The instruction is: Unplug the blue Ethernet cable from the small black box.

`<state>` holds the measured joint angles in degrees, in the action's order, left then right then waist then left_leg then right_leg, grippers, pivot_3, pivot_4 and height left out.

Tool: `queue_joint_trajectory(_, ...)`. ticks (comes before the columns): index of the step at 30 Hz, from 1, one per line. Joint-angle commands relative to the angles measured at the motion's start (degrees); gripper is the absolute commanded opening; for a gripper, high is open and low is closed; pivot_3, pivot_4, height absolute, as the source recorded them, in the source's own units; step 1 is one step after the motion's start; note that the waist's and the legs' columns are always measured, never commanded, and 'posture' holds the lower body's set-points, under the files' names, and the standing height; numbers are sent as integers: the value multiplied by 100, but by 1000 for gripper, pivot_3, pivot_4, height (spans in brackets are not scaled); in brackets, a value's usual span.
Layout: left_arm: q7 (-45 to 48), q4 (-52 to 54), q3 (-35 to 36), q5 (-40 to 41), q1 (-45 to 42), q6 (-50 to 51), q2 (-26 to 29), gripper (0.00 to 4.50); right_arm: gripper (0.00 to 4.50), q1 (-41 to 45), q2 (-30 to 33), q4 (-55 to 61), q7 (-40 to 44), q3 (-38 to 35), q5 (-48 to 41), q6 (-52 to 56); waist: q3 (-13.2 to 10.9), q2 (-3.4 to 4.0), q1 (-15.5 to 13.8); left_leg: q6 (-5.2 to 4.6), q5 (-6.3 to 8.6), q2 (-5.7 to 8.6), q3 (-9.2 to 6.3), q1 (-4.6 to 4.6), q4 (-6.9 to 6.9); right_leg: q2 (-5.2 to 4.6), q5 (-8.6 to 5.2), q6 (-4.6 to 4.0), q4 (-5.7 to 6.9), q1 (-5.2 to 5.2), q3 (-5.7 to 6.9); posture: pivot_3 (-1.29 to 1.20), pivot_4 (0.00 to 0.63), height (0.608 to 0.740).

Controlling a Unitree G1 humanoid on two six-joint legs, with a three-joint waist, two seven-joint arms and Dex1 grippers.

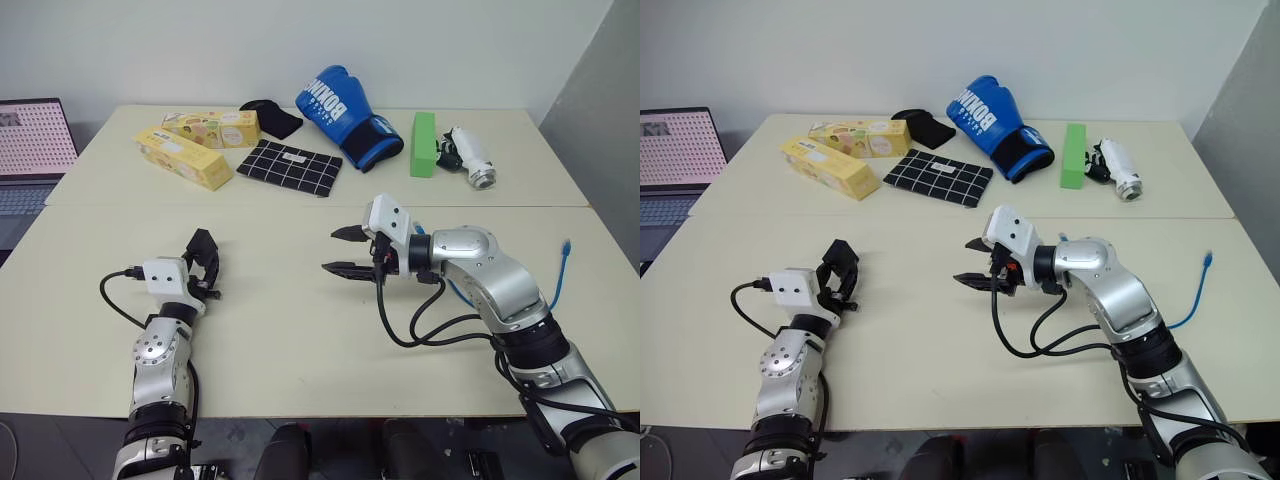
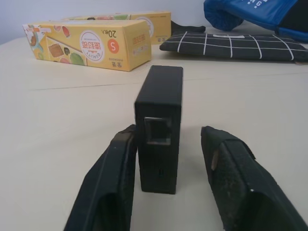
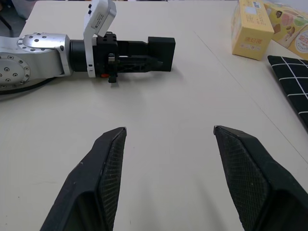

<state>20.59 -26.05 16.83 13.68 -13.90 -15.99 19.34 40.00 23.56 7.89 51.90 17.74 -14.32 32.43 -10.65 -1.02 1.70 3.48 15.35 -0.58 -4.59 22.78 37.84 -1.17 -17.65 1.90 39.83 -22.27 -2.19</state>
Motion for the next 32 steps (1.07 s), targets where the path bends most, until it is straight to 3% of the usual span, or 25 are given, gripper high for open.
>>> queue_joint_trajectory(1,-93,341,-100,-123,338,310,8,3198,3057,40,1,291,23,-45,-78,79,0,0,4,0,0,0,0,0,0,0,0,0,0,0,0,0,150,740)
queue_joint_trajectory(7,-65,2012,-184,-275,1371,1475,465,3198,3057,-243,107,496,-79,-161,-170,411,0,1,55,-1,1,-9,4,-2,-5,0,0,0,-3,-1,-8,0,150,740)
queue_joint_trajectory(10,434,3039,-126,13,2070,2288,978,3198,3057,-624,309,732,-110,-364,-255,539,1,0,63,-1,1,-17,1,-2,-10,-2,-2,-3,-5,-2,-8,0,150,740)
queue_joint_trajectory(16,908,4222,515,497,2783,3099,1732,3198,3057,-1141,888,922,31,-1031,-549,539,-3,3,26,-1,1,-11,2,-4,-14,3,-4,-6,-3,0,-5,0,150,740)
queue_joint_trajectory(25,1630,4050,1468,960,2400,3520,2681,3198,3057,-1174,2055,146,246,-1798,-466,361,-6,0,3,-1,1,-9,13,-1,-12,9,-5,-6,-9,4,2,0,150,740)
queue_joint_trajectory(32,2184,3939,1546,1141,2316,3606,2942,3198,3057,-1065,2215,-133,33,-1897,-381,411,-7,2,28,-2,1,-14,22,-2,-16,10,-5,-7,-14,-1,-10,0,150,740)
